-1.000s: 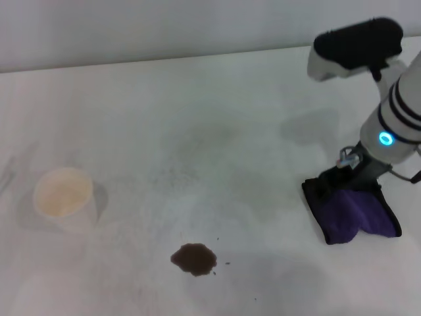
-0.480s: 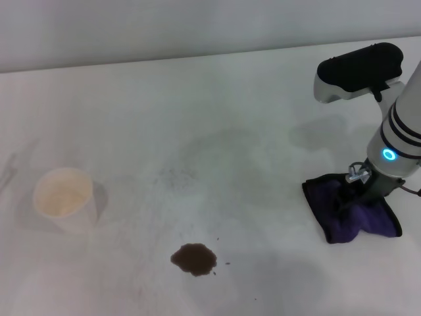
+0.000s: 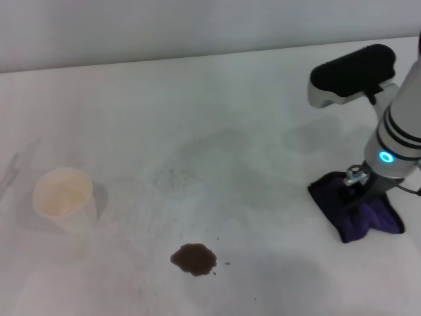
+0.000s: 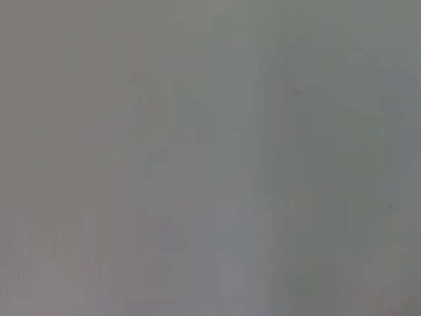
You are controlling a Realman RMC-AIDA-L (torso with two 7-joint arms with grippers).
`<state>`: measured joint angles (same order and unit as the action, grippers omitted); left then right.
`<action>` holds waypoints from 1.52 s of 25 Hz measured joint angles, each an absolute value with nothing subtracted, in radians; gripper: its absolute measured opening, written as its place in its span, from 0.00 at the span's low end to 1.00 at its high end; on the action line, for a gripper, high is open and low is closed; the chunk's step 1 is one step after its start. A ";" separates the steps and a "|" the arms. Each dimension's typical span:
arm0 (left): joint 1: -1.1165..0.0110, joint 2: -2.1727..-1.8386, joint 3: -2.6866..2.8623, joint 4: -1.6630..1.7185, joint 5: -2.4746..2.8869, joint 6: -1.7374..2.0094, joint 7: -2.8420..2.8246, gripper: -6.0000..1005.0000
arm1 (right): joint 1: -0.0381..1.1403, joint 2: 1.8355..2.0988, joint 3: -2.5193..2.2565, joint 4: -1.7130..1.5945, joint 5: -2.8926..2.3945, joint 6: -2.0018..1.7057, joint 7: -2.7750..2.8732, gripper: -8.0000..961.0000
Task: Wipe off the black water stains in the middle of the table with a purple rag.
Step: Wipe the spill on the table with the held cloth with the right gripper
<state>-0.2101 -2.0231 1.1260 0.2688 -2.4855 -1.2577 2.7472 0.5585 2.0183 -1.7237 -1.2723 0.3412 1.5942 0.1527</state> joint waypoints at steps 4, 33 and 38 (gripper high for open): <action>-0.210 -2.023 1.126 0.271 -2.486 -1.257 2.747 0.89 | 0.561 2.022 -1.755 -1.309 0.370 1.593 0.159 0.23; -0.221 -2.033 1.130 0.293 -2.455 -1.182 2.811 0.89 | 0.848 2.028 -2.316 -1.322 0.887 1.265 0.404 0.11; -0.214 -2.032 1.128 0.288 -2.454 -1.181 2.811 0.89 | 0.831 2.028 -2.235 -1.318 0.751 1.353 0.407 0.11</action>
